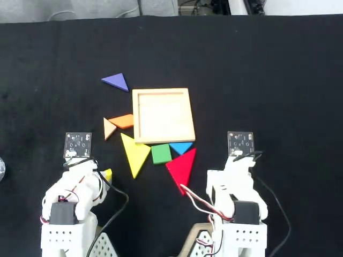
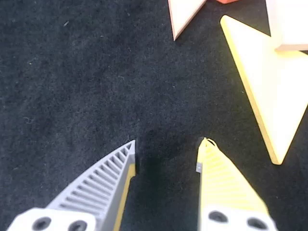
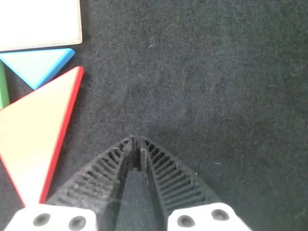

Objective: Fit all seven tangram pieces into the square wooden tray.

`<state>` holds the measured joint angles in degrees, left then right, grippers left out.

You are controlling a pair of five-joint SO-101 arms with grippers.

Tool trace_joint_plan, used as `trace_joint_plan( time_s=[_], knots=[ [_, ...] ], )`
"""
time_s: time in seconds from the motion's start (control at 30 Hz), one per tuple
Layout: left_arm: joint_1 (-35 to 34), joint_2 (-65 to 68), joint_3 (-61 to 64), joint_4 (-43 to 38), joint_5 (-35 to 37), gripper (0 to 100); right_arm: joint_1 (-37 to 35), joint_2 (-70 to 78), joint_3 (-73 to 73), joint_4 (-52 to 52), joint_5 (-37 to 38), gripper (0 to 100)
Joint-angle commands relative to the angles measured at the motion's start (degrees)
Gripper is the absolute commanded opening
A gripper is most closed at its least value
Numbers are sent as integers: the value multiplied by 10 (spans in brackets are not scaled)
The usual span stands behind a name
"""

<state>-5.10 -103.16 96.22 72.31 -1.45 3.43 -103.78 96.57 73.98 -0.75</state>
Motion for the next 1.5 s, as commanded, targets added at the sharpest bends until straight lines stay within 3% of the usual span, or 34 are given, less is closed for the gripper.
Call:
trace_joint_plan(
  time_s=[0.0, 0.6, 0.7, 0.87, 1.2, 1.47],
  knots=[
    [3, -5, 12, 3, -3, 210, 7, -35, 0, 2, -2, 12],
    [94, -6, 12, 2, -4, 210, 5, -35, 0, 2, -4, 12],
    [90, -7, -3, -42, -3, 210, 4, -36, 0, -4, -2, 15],
    [51, -7, -12, -140, -7, 213, 9, -36, 0, -111, -5, 15],
    [35, -6, 11, -135, -117, 211, 9, -36, 0, -382, -1, 15],
    [-28, -6, 7, -140, -148, 210, 51, -36, -10, -510, 8, 16]
  ],
)
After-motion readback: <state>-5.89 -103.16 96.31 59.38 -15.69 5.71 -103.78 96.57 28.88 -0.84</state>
